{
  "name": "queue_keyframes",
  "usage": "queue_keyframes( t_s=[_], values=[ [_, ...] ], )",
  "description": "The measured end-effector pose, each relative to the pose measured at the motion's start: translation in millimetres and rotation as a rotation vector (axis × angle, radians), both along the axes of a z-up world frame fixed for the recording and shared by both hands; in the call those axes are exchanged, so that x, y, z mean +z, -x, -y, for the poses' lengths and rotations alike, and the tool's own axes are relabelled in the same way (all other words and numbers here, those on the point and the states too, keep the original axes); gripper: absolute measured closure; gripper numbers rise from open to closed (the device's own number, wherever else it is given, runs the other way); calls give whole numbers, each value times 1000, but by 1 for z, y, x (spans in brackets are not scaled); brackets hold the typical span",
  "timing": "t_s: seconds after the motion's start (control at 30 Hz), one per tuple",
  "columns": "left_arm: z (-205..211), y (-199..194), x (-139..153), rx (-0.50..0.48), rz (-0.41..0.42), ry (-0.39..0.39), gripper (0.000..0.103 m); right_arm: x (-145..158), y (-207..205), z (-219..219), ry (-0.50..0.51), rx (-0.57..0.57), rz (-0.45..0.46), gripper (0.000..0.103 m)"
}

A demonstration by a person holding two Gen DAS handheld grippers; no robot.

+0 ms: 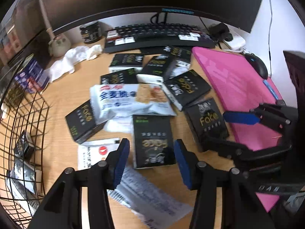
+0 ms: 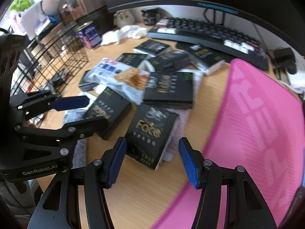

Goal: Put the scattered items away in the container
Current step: 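Grasp a black Face tissue pack with the left tool while the right tool grasps another, then carry both tissue packs into the wire basket and open both tools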

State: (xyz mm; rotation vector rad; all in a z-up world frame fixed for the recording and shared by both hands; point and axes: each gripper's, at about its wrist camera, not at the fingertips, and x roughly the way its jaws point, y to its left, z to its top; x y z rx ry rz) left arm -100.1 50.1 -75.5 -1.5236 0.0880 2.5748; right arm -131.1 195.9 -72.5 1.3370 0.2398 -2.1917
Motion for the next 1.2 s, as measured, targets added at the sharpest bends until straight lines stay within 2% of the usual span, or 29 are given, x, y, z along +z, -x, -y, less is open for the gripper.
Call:
queue_keyframes(
  t_s=[0.2, 0.47, 0.6, 0.67, 0.73, 0.9, 1.0, 1.2],
  values=[
    [-11, 6, -7, -18, 12, 13, 49, 4, 5, -24, -13, -55, -5, 47],
    [0, 2, -10, 14, 8, 25, 49, 0, 2, 0, 3, -14, -16, 47],
    [8, 4, -13, 23, 20, -5, 47, -9, 7, 8, -18, -15, -10, 47],
    [7, 4, -15, 21, 22, 2, 47, -11, 8, 8, -32, -21, -16, 47],
    [4, 5, -18, 18, 25, 14, 47, -10, 9, 5, -22, -39, -12, 56],
    [0, 9, -22, 9, 28, 24, 47, -4, 11, -4, -4, -66, -23, 56],
    [-2, 10, -22, 10, 29, 33, 50, 1, 11, -6, 9, -66, -26, 56],
    [-4, 7, -14, 8, 1, 60, 51, 1, 9, -7, 17, -61, -21, 56]
  ],
)
